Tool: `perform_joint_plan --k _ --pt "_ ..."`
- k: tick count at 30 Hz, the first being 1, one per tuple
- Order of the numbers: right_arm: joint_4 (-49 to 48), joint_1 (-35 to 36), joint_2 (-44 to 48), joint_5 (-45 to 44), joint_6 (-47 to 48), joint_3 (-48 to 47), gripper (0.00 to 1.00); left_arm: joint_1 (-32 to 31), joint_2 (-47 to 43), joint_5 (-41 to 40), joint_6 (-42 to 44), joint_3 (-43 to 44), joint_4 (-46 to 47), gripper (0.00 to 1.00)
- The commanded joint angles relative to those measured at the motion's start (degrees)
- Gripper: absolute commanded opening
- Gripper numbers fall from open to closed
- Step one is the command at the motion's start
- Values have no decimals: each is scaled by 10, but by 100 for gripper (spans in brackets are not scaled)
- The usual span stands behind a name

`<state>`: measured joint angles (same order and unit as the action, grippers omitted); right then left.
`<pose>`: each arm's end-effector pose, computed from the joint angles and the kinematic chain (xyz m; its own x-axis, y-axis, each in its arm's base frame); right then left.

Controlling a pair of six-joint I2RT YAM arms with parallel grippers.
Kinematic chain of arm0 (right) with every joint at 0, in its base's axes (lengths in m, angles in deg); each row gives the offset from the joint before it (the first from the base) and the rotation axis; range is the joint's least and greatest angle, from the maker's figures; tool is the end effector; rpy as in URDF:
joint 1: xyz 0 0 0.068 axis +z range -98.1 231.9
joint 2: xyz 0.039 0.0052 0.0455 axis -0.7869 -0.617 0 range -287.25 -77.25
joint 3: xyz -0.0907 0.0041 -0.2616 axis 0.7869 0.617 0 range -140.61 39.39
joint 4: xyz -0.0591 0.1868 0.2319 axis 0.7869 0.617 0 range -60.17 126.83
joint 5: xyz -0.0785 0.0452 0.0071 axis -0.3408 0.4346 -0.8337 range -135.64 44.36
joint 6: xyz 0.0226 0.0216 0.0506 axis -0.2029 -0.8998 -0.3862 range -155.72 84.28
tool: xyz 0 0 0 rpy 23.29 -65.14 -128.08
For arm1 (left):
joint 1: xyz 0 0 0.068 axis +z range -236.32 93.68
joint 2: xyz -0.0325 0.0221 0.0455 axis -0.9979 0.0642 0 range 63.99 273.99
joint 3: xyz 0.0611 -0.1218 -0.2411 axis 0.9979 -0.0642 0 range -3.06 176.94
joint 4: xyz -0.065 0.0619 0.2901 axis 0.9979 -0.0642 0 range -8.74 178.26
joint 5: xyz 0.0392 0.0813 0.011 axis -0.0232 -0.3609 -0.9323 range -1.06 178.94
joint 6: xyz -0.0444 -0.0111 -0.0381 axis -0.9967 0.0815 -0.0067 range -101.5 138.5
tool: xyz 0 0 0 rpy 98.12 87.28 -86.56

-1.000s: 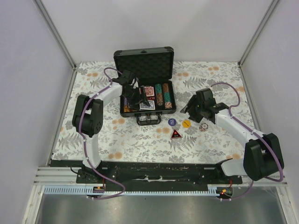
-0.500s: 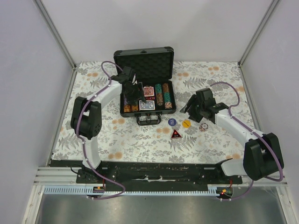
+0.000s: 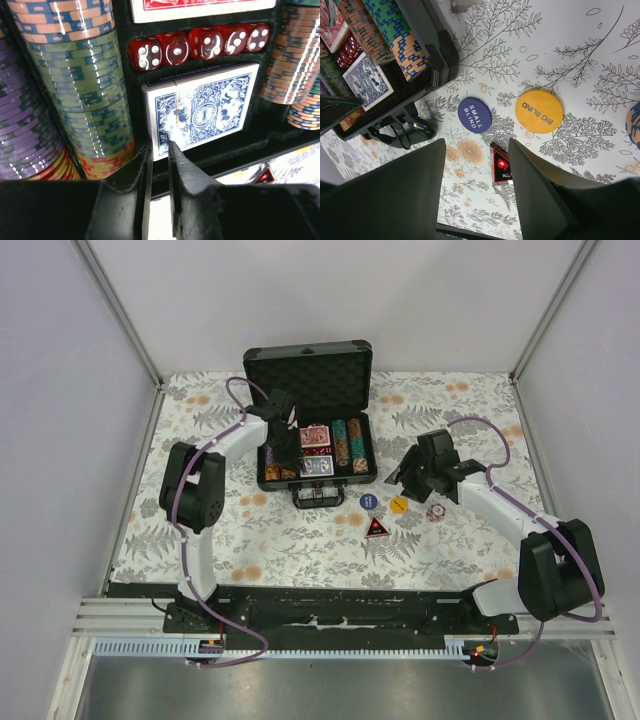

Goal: Pack up texas hold em set

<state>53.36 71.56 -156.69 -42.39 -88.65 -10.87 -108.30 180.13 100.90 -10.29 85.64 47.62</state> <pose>0.3043 0.1112 0.1950 -0.7453 0.5797 -0.3293 0.3759 0.7734 0.5105 0.4291 -0.1829 0.1660 -0.9648 -0.1188 -0.2347 -0.0306 0.9369 -0.3484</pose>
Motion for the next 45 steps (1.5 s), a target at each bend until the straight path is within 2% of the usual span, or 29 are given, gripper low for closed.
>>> perform_joint_plan --k 1,4,8,18,27,32,39,45 --pt "-16 0 2 5 3 4 60 -8 16 22 16 17 1 22" --pt "-15 -1 6 8 2 5 59 -10 23 29 14 16 7 18" --pt "-2 -1 19 9 5 1 58 -11 18 11 20 21 3 18" --pt "88 -1 104 -27 29 -15 59 -18 -79 -92 37 24 -6 33" --pt "201 -1 169 -87 63 -34 60 -74 -83 -117 30 -31 77 27" --pt "250 -1 202 -111 64 -33 62 -79 -65 -168 4 -81 133 25" --pt "289 -1 240 -126 54 -25 63 -81 -39 -200 -7 -107 139 24" --pt "316 -1 244 -129 44 -32 64 -82 -49 -190 -8 -102 148 24"
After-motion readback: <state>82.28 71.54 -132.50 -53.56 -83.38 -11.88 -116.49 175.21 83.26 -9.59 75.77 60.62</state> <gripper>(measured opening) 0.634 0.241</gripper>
